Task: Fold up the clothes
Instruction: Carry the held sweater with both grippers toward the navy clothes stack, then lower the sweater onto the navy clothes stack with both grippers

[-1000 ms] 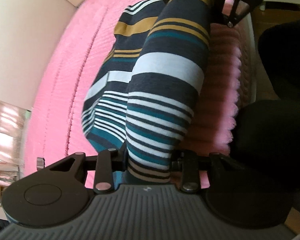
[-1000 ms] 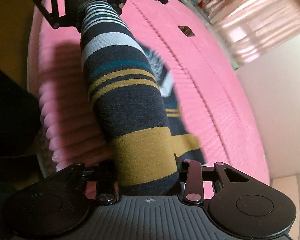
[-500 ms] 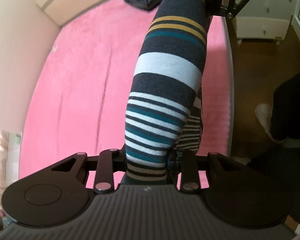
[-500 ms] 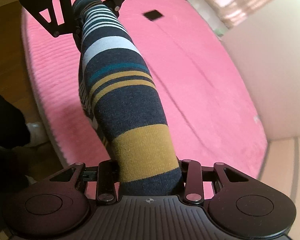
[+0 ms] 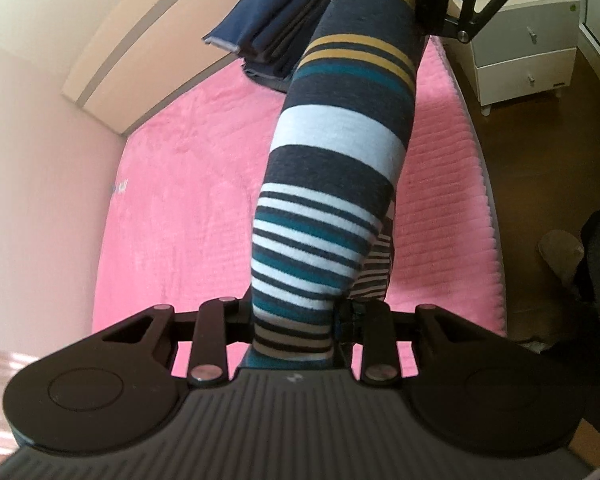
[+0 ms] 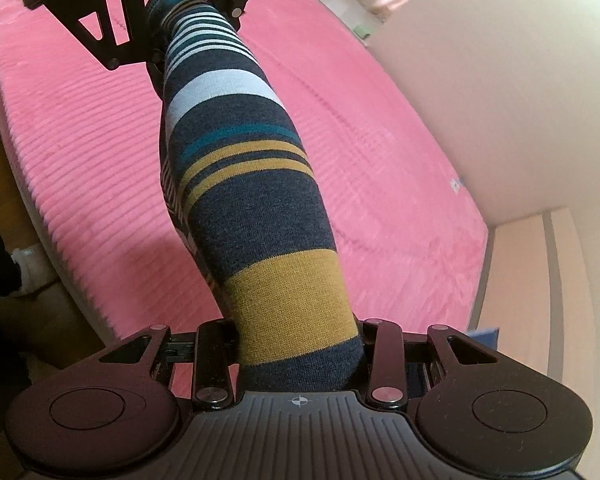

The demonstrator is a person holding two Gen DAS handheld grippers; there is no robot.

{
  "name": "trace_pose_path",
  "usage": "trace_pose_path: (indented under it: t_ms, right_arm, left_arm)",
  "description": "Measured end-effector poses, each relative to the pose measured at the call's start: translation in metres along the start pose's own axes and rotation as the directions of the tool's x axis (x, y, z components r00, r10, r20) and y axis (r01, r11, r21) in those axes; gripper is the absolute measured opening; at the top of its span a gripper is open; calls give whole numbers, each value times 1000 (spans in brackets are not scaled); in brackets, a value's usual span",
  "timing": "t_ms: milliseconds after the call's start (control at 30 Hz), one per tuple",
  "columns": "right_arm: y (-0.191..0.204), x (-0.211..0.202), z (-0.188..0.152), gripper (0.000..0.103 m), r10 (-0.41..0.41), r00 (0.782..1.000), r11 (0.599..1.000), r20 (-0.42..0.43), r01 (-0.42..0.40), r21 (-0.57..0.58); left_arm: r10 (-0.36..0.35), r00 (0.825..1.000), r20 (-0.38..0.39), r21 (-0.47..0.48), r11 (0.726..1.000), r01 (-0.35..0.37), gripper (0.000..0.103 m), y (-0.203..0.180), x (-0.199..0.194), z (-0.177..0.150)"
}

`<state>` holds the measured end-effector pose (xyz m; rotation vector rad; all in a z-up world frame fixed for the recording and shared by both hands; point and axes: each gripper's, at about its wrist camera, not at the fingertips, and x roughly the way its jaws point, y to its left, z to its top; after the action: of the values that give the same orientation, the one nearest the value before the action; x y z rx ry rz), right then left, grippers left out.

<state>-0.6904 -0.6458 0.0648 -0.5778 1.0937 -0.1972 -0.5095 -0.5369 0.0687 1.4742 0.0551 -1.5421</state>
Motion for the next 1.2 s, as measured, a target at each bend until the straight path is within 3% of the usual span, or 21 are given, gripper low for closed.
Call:
trace_pose_path:
  t_ms: [433,733,867,1000,1200]
  right_arm:
    - [-19,-22,-77,37,-4,1000,998,-23,5,61]
    - [-73,-43,-99,37,-122,985,974,-122,143,177]
    - [-110,-49,-106,37,-196,963,947,-184,235,221]
    - [-151,-56,-123,37,-272,932,910,-238,329,251]
    - [-228,-51,-166,37,-348,904,881,-248,406,244]
  left_arm:
    - [-34,999,9,78,996,33,28,-26,12,68]
    - [-25,991,130,167,986,3,28,-5,25,120]
    - [-19,973,231,239,970,-38,28,27,37,153]
    - [-15,943,333,293,952,-88,28,60,50,196]
    - [0,901,433,326,932,-156,28,103,76,272]
